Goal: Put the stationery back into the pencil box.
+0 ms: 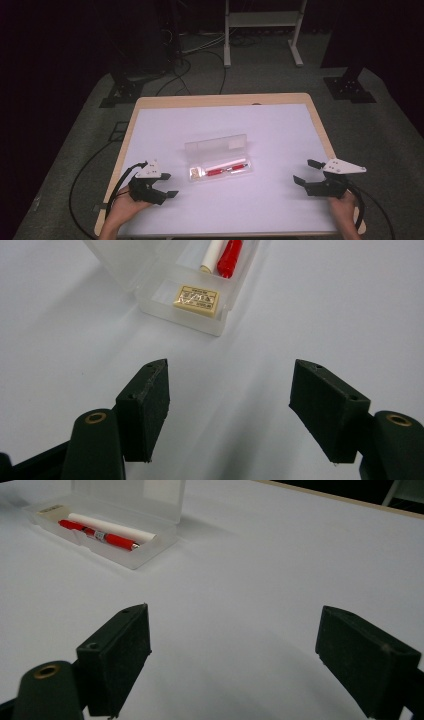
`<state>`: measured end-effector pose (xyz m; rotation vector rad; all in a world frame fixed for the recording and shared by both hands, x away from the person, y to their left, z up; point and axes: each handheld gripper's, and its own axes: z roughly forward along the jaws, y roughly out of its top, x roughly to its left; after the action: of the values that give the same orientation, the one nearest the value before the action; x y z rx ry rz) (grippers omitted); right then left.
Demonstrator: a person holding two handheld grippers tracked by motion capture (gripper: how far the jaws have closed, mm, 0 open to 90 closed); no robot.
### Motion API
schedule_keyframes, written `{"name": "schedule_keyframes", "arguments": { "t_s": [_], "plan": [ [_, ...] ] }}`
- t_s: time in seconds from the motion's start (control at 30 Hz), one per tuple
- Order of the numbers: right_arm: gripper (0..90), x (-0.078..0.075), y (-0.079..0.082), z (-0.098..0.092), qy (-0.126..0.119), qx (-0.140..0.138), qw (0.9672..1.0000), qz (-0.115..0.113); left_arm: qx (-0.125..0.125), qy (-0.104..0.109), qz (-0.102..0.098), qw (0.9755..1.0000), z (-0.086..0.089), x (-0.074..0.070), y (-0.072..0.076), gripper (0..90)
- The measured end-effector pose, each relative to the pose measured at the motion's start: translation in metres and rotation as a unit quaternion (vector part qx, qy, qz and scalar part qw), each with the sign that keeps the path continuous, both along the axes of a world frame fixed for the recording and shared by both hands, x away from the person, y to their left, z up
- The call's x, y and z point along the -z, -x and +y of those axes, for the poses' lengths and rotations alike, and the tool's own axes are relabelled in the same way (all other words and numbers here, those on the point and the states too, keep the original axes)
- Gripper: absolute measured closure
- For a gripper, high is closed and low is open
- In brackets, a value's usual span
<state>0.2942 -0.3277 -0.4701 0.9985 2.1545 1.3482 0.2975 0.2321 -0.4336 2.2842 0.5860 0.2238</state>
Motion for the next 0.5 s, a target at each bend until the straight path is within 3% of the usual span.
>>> {"name": "schedule_keyframes", "arguments": {
  "t_s": [0.5],
  "plan": [
    [13.6,0.0,-0.0001,-0.0002,0.0,0.001,1.0,0.0,-0.003,0.003,-0.005,1.0,0.0042,-0.0009,0.0058,30.5]
  ]
}}
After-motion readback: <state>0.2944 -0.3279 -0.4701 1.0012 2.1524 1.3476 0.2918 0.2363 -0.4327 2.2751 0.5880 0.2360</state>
